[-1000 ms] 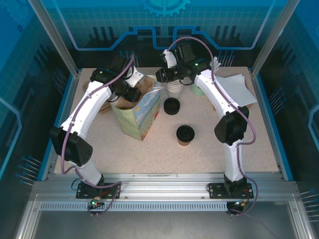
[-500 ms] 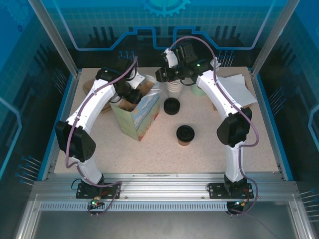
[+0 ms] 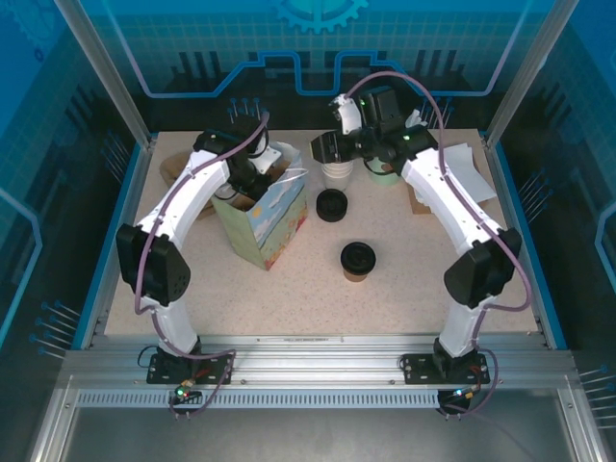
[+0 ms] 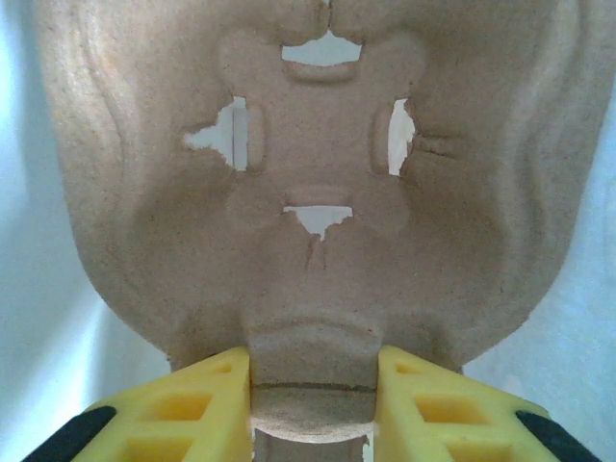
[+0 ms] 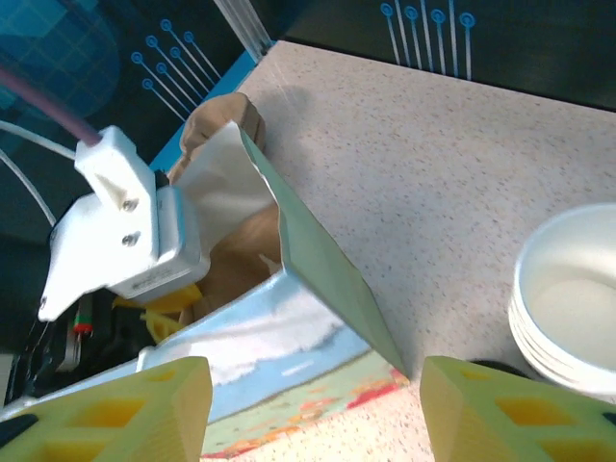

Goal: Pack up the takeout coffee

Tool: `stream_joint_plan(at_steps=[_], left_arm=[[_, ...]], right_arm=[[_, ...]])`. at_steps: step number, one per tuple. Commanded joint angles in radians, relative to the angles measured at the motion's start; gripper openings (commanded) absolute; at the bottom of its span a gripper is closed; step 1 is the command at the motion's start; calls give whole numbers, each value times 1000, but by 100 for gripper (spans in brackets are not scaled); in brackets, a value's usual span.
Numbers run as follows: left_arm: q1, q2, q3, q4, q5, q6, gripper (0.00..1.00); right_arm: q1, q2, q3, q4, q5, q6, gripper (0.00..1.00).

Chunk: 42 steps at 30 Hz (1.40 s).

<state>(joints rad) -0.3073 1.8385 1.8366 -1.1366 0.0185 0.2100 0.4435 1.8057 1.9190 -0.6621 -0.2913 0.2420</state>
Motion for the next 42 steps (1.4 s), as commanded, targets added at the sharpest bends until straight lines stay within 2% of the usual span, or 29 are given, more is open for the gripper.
stream_joint_plan(at_steps=[1,7,12,23,29,36,42], left_arm=[[7,17,19,-11,-12,-31,33],[-4,38,3,5,-20,-26,35],[-21,30,-3,20,-60,-46,35],[-39,37,126,-95,-130,-88,35],[-51,77,164,-139,-160,-177,35],[-67,100,164,-129,-155,-257,33],[-72,117,150,-110,-150,-241,33]], right_arm=[[-12,-98,-95,51,58,-12,63],[-35,-199,-235,76,86,-14,66],[-52,-221,-298,85,77,-13,67],[-54,-201,-321,101,61,-8,67],[-54,-196,-330,104,61,-8,67],[-55,-191,-345,107,59,-6,67],[-57,-189,-358,114,60,-3,67]])
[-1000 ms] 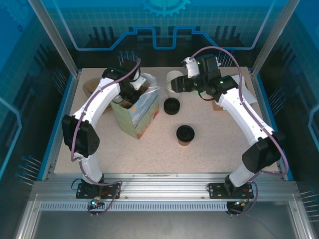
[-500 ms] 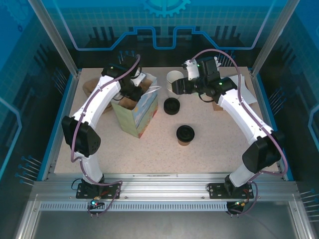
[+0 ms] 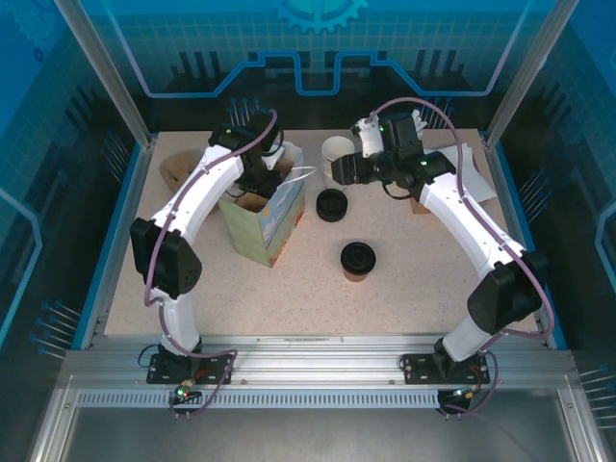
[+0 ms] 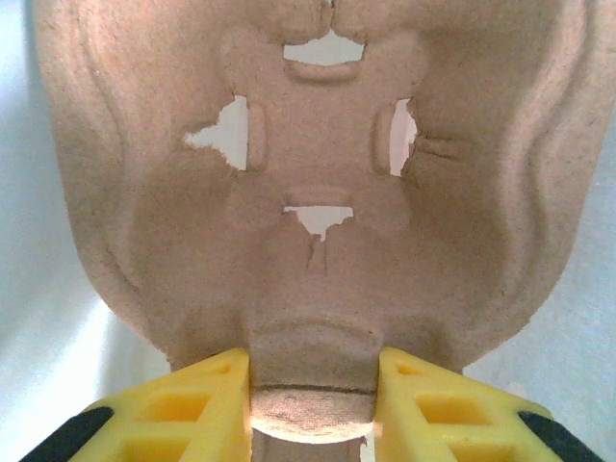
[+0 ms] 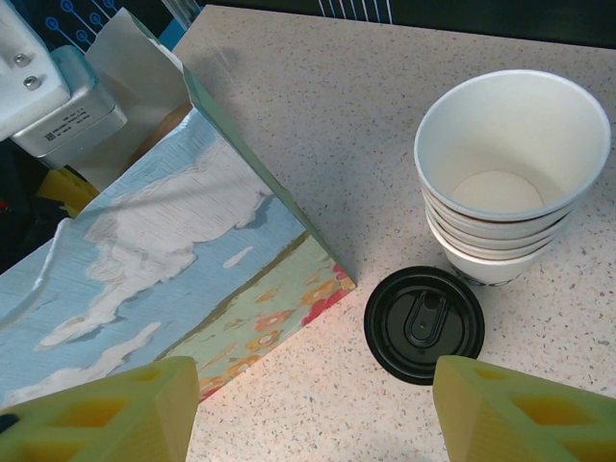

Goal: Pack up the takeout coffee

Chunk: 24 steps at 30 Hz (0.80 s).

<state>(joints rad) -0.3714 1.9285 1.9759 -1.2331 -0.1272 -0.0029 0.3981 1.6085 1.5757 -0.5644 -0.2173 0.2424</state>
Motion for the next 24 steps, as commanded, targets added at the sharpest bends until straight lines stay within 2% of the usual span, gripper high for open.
stream_joint_plan(at_steps=[1,15,24], left_arm=[[-8,31,9,-14,-7,-26,33],[-38,29,32,-36,-113,-28,34],[-38,63,23,-28,-96,-17,34]], right_arm=[[-12,9,-16,18,-15,-3,67],[-12,32,-17,17,-26,-4,67],[-13,41,-18,21,-28,-1,67]])
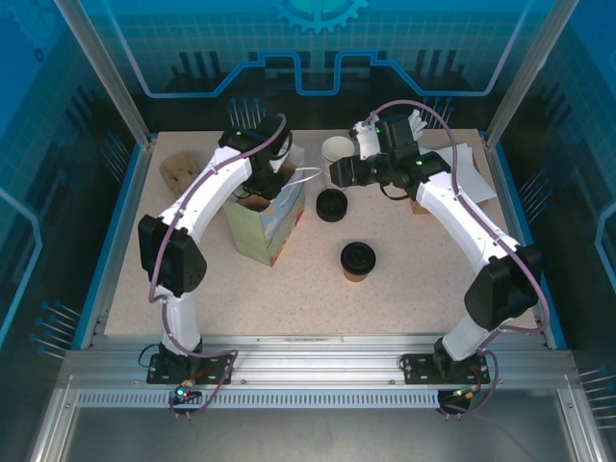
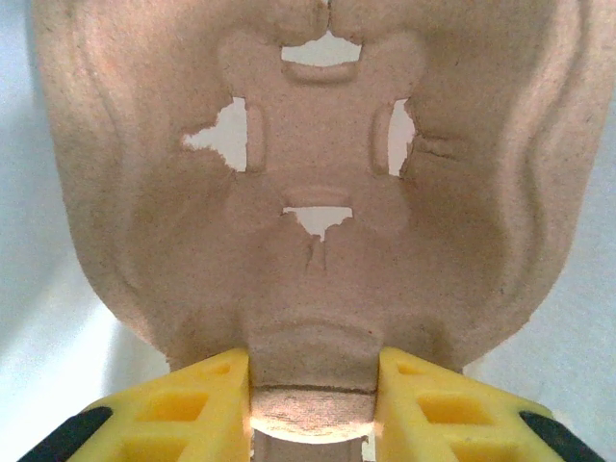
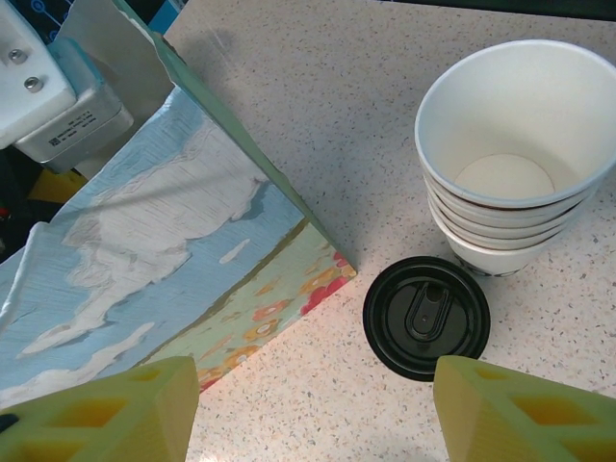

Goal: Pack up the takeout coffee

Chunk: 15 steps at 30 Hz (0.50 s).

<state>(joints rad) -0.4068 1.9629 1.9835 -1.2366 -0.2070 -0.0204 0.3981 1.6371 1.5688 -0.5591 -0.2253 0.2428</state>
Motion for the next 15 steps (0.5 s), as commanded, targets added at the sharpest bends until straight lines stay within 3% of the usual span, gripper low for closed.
stream_joint_plan(at_steps=[1,15], left_arm=[[-5,35,15,-24,-18,2,34],[-10,3,12,-30,-72,17,35]], right_arm=[[-12,12,-13,16,-20,-2,67],[-12,36,-19,34,-36,12,67]])
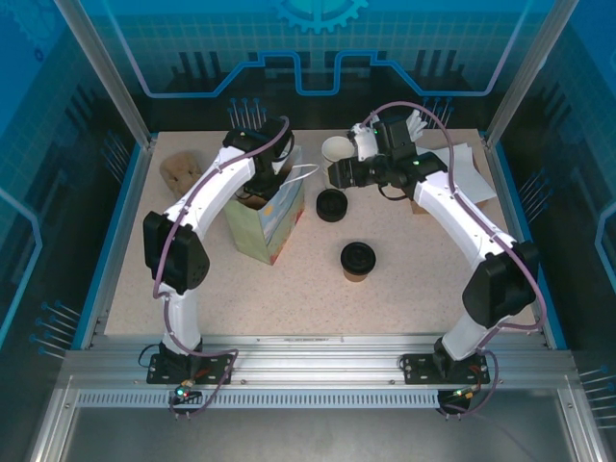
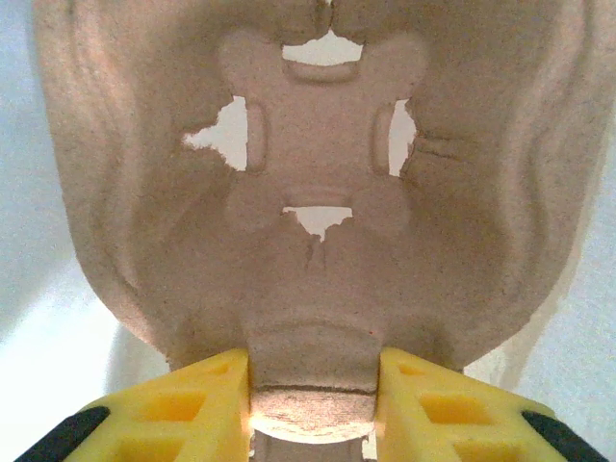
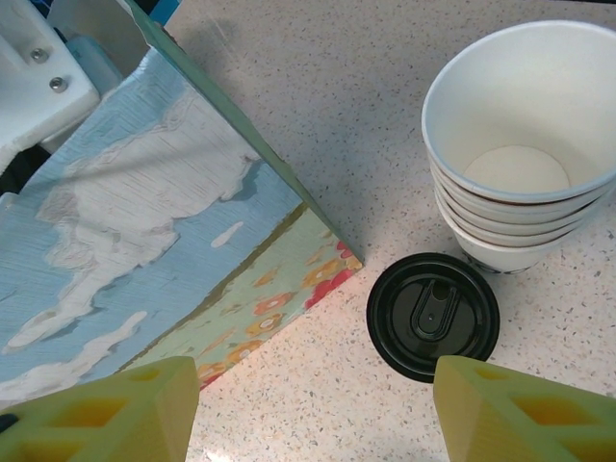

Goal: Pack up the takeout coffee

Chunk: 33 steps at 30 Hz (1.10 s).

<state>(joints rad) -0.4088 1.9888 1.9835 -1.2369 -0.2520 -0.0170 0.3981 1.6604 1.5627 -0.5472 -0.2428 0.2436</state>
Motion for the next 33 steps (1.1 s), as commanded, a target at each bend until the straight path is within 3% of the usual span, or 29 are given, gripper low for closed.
stream_joint_plan(at_steps=[1,33], left_arm=[[-12,-27,17,-34,-30,14,34],[-70,-59,11,-57,-80,83,34]], right_arm=[[-11,15,-11,23,-18,11,67],[-4,36,-6,23,-19,16,67]])
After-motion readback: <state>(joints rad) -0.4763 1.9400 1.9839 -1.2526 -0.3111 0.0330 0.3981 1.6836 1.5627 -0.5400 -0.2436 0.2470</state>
